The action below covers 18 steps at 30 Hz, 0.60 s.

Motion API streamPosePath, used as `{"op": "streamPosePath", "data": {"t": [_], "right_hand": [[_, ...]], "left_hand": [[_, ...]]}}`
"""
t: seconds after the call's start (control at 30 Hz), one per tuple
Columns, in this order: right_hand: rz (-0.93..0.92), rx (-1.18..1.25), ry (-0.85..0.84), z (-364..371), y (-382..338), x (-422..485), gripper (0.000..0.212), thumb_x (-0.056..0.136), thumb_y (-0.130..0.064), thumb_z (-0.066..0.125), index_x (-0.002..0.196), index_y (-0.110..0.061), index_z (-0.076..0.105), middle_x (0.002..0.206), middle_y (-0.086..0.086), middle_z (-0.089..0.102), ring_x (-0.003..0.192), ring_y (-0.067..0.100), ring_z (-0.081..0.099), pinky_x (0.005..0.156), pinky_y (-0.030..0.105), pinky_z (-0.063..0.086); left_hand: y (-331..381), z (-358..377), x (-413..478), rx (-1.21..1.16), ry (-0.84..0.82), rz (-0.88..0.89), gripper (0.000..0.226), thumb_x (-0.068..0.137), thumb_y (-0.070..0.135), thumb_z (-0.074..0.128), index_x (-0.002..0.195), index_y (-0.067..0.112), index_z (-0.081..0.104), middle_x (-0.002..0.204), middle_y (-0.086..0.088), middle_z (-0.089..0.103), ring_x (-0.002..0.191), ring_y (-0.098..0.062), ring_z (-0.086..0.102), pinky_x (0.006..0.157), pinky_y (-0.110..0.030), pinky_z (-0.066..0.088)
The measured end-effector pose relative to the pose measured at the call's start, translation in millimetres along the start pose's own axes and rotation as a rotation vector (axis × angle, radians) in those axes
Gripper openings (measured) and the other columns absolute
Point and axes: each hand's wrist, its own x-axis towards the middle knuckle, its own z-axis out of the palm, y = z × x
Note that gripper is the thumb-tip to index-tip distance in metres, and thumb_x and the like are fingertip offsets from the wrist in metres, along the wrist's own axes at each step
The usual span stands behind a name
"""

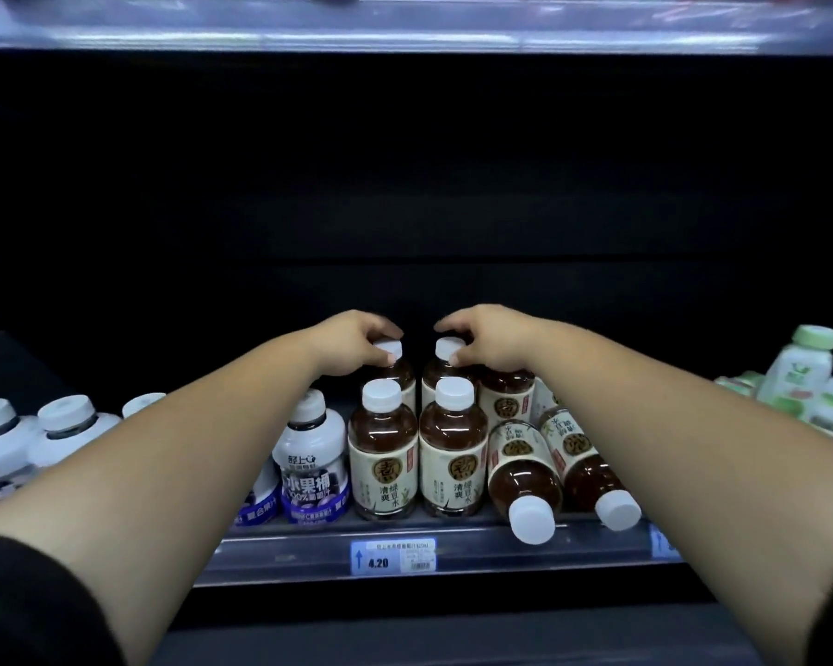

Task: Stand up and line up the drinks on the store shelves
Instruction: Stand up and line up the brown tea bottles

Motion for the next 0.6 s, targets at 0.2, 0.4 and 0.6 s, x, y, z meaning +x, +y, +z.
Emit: {"op": "streamPosePath", "data": {"t": [0.2,0.4,0.6], "right_hand": [[-0.02,0.048,-0.01,12.2,1.6,12.3,0.046,0.095,-0.033,0.067,0.139,-0.033,0.056,0.142,-0.005,0.056,0.131,0.018,0.051,0.109,0.037,0.041],[-0.038,0.099,-0.044,3.9,2.3,9.5,0.037,0.085,-0.039,0.077,0.12,-0.031,0.068,0.109,-0.015,0.066,0.104,0.008,0.061,0.092,0.031,0.048],[-0.079,0.041,-0.07,3.1,-3.9,0.2,0.039,0.088,-0.044,0.073,0.125,-0.034,0.065,0.118,-0.014,0.065,0.11,0.009,0.059,0.098,0.033,0.048]], "left_hand": [[-7.1,-0.5,12.2,0.001,-0.012,0.025,0.037,0.087,0.022,0.074,0.124,0.023,0.066,0.117,0.004,0.067,0.111,-0.011,0.061,0.099,-0.025,0.043],[-4.8,-13.0,8.1,-0.015,-0.157,0.052,0.029,0.086,0.019,0.075,0.114,0.024,0.068,0.104,0.007,0.072,0.098,-0.006,0.066,0.087,-0.017,0.044],[4.0,-15.4,-1.1,0.068,-0.206,0.072,0.029,0.086,0.022,0.075,0.113,0.027,0.066,0.105,0.007,0.073,0.096,-0.004,0.067,0.083,-0.018,0.044]]}}
